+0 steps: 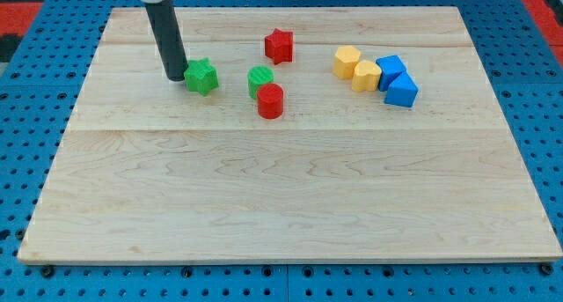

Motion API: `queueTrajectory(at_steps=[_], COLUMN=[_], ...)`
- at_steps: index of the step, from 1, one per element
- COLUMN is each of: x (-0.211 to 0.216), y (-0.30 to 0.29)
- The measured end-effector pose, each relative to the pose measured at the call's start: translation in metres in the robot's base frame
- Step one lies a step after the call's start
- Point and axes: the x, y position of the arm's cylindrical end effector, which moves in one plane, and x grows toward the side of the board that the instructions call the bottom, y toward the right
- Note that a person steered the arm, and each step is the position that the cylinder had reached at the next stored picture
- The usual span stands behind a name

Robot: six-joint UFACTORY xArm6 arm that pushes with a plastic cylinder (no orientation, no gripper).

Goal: Move your arm to the right of the red circle

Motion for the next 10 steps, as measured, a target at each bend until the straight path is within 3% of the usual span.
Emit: queueTrajectory(at_steps=[4, 5, 7, 8, 9, 10], x=[0.082, 0.13, 0.148, 0.15, 0.172, 0.143], y=[0.066, 0.104, 0.221, 0.228, 0.199, 0.189])
